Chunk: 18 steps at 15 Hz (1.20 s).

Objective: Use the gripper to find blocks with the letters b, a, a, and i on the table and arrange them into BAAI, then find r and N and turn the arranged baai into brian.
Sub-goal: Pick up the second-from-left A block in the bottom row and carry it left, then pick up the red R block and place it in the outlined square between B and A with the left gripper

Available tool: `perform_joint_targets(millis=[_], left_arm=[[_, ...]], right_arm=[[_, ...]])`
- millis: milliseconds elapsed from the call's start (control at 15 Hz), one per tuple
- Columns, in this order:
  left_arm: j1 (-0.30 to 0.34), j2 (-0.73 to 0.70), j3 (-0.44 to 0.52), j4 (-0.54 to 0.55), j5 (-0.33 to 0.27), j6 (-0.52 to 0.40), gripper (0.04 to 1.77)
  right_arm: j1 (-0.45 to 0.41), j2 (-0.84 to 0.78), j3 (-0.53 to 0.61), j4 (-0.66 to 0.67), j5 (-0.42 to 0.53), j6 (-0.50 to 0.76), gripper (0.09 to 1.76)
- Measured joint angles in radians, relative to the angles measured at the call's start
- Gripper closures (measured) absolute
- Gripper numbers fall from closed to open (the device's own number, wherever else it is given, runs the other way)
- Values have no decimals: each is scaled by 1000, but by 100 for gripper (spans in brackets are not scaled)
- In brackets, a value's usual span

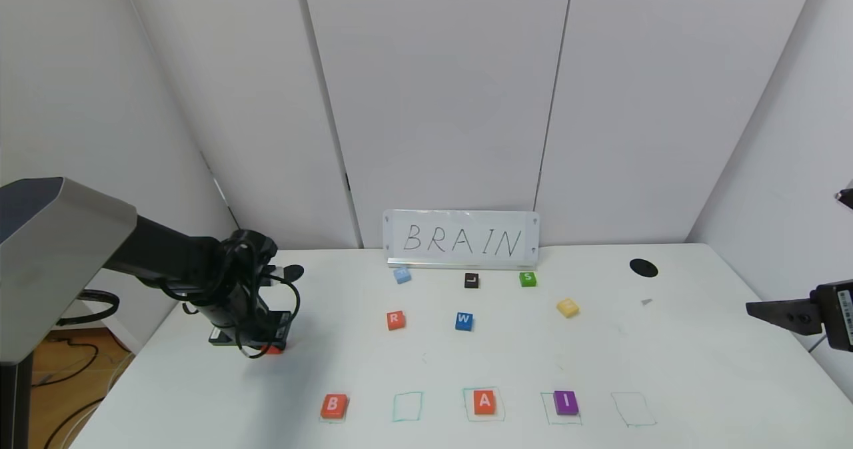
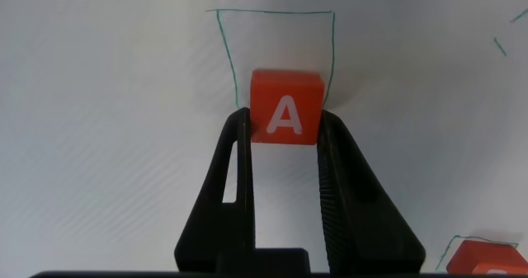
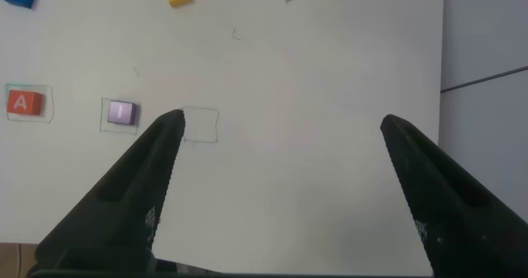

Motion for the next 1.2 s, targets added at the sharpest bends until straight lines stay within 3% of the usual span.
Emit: perform_joint_targets(millis=[733,933,1200], left_arm=[[20,18,-23,0,-23,-3,130],[20,20,-26,0,-25,-3,91],[20,13,-27,4,-24,-7,59]], right_arm=[[-4,-1,0,0,0,-1,14],[-4,-1,0,0,0,0,14],[-2,-1,0,1,0,0,14]])
